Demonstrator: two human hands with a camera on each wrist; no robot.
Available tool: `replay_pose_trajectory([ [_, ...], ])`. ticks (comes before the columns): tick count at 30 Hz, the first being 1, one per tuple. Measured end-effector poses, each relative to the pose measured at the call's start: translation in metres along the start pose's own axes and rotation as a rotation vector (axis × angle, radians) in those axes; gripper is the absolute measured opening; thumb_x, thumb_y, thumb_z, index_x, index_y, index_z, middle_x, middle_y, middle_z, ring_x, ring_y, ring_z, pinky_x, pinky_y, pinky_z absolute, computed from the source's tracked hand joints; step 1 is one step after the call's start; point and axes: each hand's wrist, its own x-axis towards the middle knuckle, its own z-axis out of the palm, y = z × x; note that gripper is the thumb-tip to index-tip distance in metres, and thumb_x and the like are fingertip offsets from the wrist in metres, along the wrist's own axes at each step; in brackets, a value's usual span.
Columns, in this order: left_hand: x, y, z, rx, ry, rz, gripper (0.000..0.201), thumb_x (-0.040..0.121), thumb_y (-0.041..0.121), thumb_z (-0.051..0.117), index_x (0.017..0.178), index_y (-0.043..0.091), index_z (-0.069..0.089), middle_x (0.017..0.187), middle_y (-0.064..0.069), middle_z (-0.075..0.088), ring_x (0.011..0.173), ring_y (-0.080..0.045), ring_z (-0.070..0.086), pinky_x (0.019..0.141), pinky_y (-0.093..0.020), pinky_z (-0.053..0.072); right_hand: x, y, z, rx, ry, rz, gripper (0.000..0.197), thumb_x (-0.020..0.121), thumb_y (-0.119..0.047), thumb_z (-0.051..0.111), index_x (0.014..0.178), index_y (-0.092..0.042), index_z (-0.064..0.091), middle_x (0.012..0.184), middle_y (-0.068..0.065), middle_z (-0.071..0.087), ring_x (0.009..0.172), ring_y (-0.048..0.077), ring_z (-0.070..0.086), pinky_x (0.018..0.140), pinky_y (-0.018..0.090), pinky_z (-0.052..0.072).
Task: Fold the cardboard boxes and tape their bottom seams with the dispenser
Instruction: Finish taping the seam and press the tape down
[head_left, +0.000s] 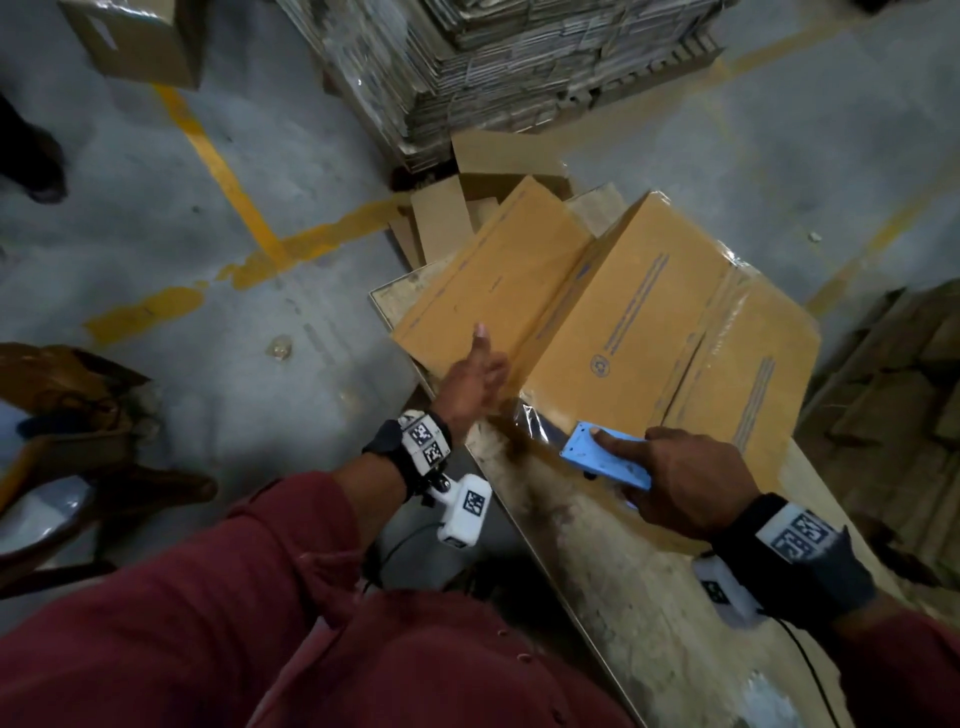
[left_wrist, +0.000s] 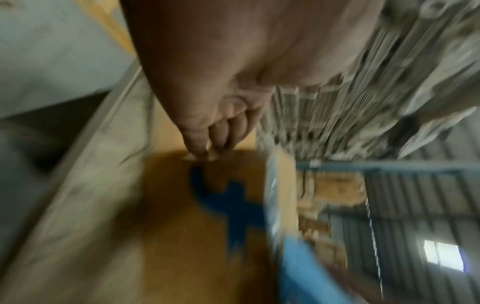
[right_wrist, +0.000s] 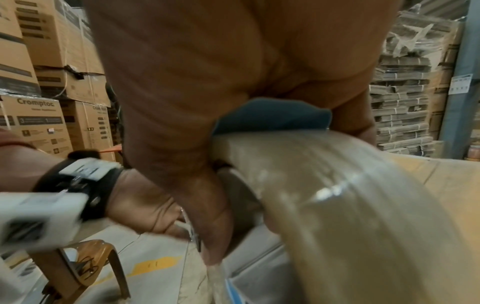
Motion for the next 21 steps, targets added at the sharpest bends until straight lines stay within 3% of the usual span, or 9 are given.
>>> replay_pose_trajectory([
  [2,-0.009,-0.004,0.007,0.033,-0.111,-0.053,0.086,0.101,0.072,0.008,0.152,0.014,0.047,0.153,0.000,0.052,0.136,-0.012,0.049,0.108,-0.027,0.035,0.000,-0.001,0.001,0.005,0.002,0.000,0.075,0.091,-0.061,0.052,0.154,-0.061,0.011,0.111,-0.005,0.055,0.102,0.024,0.063,0.068,0.031,0.047],
  [5,-0.006,-0.011,0.004,0.131,-0.193,-0.044,0.088,0.096,0.077,-0.003,0.119,0.022,0.062,0.121,0.002,0.063,0.109,-0.009,0.058,0.101,-0.027,0.036,0.000,-0.001,0.004,0.019,0.010,0.012,0.073,0.090,-0.062,0.052,0.153,-0.061,0.014,0.111,-0.005,0.056,0.102,0.024,0.064,0.068,0.032,0.048],
  [6,-0.006,-0.010,-0.001,0.168,-0.208,-0.065,0.091,0.097,0.076,-0.005,0.125,0.020,0.061,0.129,-0.003,0.062,0.118,-0.016,0.058,0.109,-0.035,0.034,0.000,-0.002,0.004,0.017,0.018,0.015,0.072,0.090,-0.063,0.051,0.153,-0.061,0.015,0.111,-0.006,0.056,0.101,0.024,0.064,0.068,0.031,0.048],
  [8,-0.001,-0.011,-0.012,0.181,-0.207,-0.112,0.083,0.097,0.073,-0.003,0.163,0.029,0.022,0.163,-0.010,0.038,0.150,-0.031,0.036,0.124,-0.049,0.017,0.000,-0.003,0.005,0.009,0.033,0.016,0.071,0.090,-0.065,0.048,0.153,-0.061,0.016,0.109,-0.007,0.056,0.099,0.022,0.065,0.068,0.031,0.050],
  [9,0.001,-0.012,-0.016,0.185,-0.202,-0.114,0.082,0.095,0.076,-0.002,0.165,0.034,0.007,0.167,-0.012,0.030,0.155,-0.033,0.027,0.125,-0.051,0.012,-0.001,-0.004,0.005,0.008,0.033,0.021,0.071,0.090,-0.066,0.047,0.153,-0.061,0.016,0.109,-0.008,0.056,0.099,0.022,0.065,0.068,0.031,0.050],
  [12,-0.002,-0.004,-0.016,0.208,-0.199,-0.018,0.098,0.086,0.086,0.002,0.165,0.030,0.018,0.165,-0.003,0.035,0.154,-0.024,0.030,0.128,-0.049,0.013,-0.003,-0.006,0.004,0.012,0.022,0.031,0.071,0.090,-0.066,0.048,0.153,-0.061,0.016,0.110,-0.008,0.056,0.099,0.022,0.065,0.069,0.031,0.049],
  [15,-0.012,0.012,-0.002,0.608,-0.158,0.393,0.095,0.083,0.096,0.018,0.144,0.032,0.053,0.148,-0.002,0.057,0.141,-0.026,0.049,0.120,-0.046,0.034,-0.007,-0.007,-0.002,0.010,0.025,0.018,0.069,0.091,-0.067,0.048,0.153,-0.058,0.019,0.114,-0.008,0.056,0.103,0.022,0.065,0.070,0.032,0.050],
  [18,-0.020,0.002,0.016,1.318,-0.307,0.885,0.098,0.085,0.077,0.049,0.160,0.015,0.035,0.164,-0.007,0.038,0.153,-0.022,0.032,0.127,-0.044,0.021,-0.008,-0.004,-0.009,-0.038,0.007,-0.040,0.074,0.090,-0.070,0.048,0.155,-0.052,0.017,0.116,-0.003,0.052,0.104,0.025,0.064,0.067,0.033,0.043],
  [21,-0.004,-0.032,0.005,1.734,-0.390,1.133,0.104,0.082,0.060,0.063,0.162,0.005,0.024,0.169,-0.016,0.023,0.158,-0.029,0.020,0.129,-0.051,0.012,-0.005,-0.005,-0.013,-0.106,0.012,-0.111,0.078,0.093,-0.074,0.040,0.158,-0.049,0.006,0.125,0.004,0.048,0.104,0.031,0.063,0.067,0.034,0.035],
])
